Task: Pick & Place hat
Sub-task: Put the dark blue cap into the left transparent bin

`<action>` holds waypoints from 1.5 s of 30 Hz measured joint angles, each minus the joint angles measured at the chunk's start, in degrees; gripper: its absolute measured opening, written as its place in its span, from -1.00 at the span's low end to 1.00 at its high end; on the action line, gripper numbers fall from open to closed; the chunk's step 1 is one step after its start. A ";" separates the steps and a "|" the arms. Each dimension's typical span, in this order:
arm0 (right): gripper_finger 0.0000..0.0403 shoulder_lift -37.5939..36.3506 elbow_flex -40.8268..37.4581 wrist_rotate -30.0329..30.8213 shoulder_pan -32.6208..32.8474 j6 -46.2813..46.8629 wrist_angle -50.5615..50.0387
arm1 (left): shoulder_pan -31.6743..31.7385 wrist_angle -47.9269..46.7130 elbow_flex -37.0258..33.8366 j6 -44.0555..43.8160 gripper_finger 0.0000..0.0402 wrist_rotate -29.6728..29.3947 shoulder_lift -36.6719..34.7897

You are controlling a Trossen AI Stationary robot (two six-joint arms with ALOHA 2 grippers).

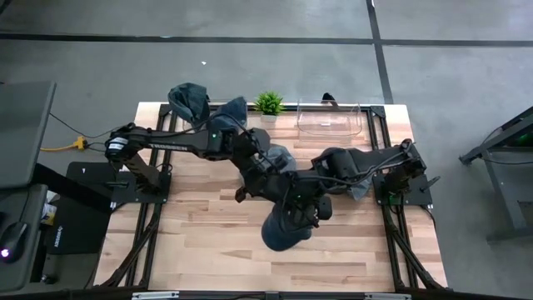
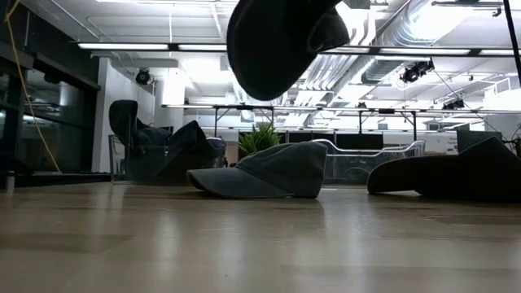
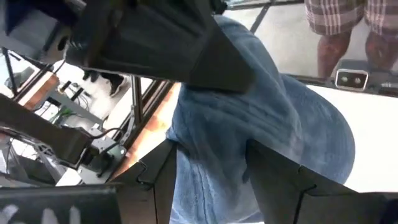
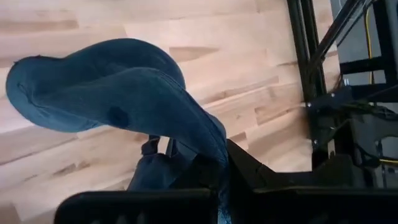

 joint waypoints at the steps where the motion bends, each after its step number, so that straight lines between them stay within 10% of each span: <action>1: -1.00 0.05 0.58 0.46 -0.09 -0.15 -0.13 | 0.00 0.06 0.05 -0.75 -0.16 0.04 -0.01; 45: -1.00 -0.04 5.29 0.54 -3.83 2.91 -2.16 | 0.02 0.97 -0.11 -8.54 -1.00 -1.07 0.22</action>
